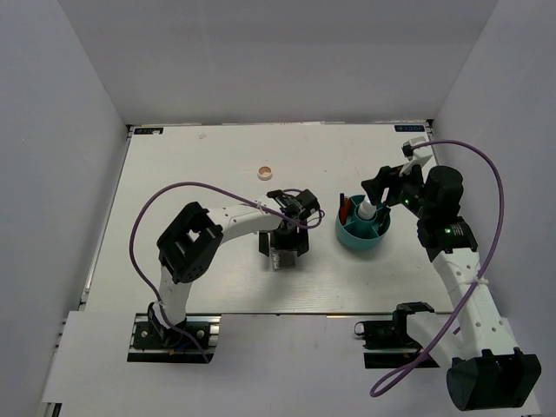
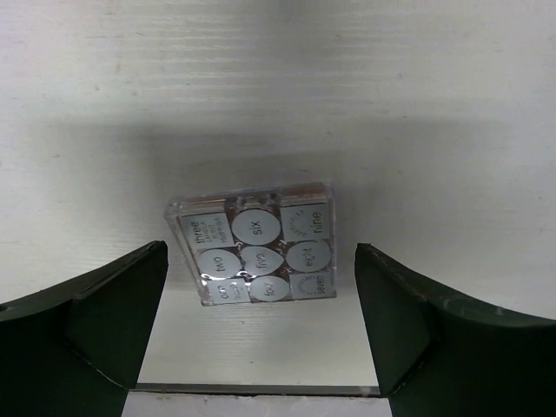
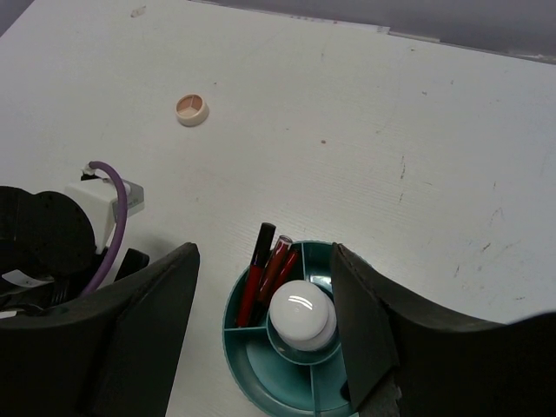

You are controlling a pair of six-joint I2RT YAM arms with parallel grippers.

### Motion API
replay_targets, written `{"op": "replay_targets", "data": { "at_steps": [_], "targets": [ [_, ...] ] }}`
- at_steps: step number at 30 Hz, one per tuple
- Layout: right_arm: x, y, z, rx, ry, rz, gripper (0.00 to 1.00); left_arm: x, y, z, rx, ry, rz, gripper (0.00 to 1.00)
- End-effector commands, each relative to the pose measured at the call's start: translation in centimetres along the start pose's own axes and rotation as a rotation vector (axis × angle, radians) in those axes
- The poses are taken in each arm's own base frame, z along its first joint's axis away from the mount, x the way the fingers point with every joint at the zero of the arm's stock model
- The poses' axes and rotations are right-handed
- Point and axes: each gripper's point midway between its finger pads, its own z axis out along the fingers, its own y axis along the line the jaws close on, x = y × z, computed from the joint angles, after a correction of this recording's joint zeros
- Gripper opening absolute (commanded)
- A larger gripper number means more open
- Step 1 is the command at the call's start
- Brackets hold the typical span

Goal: Organize the makeup

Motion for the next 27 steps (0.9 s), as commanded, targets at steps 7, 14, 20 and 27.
{"op": "replay_targets", "data": {
  "at_steps": [7,14,20,27],
  "targets": [
    [-0.8,0.3,-0.2,-0.01,-0.04,0.004,0.67,-1.1,0.0,-2.3,0.0,-0.09,-0.049,0.98],
    [-0.9,0.3,-0.3,-0.007,-0.043,0.005,0.68,-0.2,-0.8,-1.0,0.021,-0.042,-0.062,0.98],
    [-0.5,0.3,-0.3,-0.005,-0.039,0.011,0.67,0.1,-0.5,0.0,-0.013,-0.025,-0.063,0.98],
    [-0.5,0.2,-0.4,0.002,-0.044,0.013,0.67,0.0,0.5,-0.1,-0.037,-0.03,-0.091,0.98]
  ]
}}
